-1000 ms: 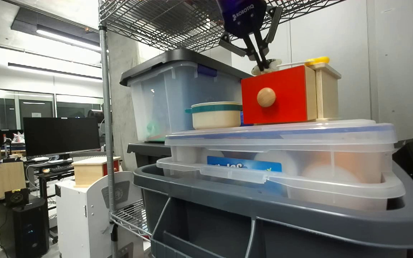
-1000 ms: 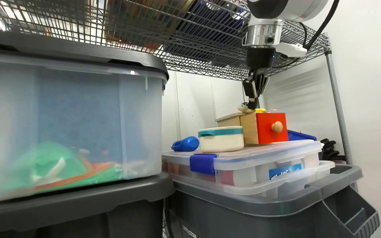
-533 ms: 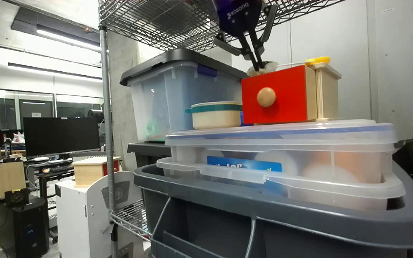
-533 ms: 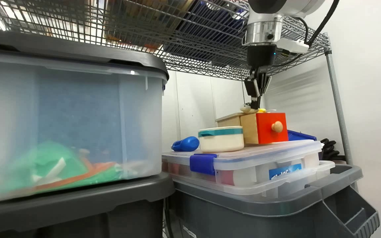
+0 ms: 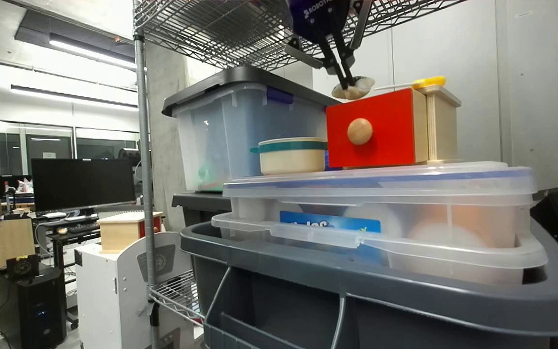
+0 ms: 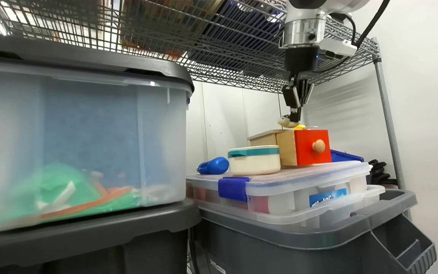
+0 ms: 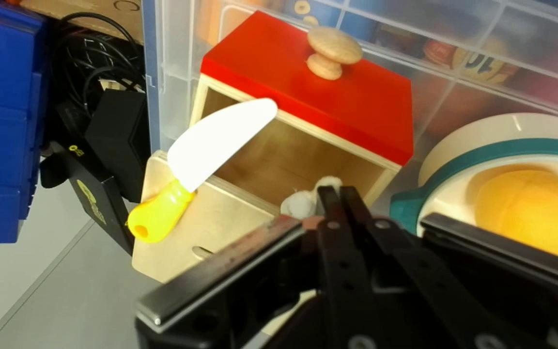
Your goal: Put the brown plush, the teddy toy and the white toy in the drawer, and the scissors in the white container
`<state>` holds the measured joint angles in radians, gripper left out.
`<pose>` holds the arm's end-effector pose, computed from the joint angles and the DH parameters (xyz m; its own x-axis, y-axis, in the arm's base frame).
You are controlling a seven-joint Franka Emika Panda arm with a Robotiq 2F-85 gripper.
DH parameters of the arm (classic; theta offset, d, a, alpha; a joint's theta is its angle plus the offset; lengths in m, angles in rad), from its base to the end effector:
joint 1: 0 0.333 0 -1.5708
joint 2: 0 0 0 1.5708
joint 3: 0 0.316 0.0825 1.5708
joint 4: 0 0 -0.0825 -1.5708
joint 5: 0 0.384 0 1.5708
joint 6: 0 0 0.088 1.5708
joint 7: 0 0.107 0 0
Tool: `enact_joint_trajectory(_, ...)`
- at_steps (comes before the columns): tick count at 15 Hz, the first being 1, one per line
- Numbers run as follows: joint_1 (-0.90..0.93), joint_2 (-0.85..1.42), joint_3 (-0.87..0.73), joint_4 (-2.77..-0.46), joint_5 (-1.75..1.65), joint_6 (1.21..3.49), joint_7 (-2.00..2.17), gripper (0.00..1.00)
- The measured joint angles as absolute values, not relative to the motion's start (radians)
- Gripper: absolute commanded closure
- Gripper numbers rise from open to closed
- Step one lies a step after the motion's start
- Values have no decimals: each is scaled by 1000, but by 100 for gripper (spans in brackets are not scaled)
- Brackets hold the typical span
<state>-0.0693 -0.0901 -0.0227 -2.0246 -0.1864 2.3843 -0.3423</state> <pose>0.5652 -0.0543 0.5377 0.8603 0.3786 0.3413 0.2805 -0.9107 0.3033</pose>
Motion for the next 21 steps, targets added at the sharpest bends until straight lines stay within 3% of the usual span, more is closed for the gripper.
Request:
enact_joint_trajectory(15,-72,-126,-43,-2079,-190,2368,-322,99)
enact_joint_trajectory(16,-73,-126,-46,-2079,-190,2368,-321,76)
enact_joint_trajectory(21,-75,-126,-52,-2079,-193,2368,-316,41)
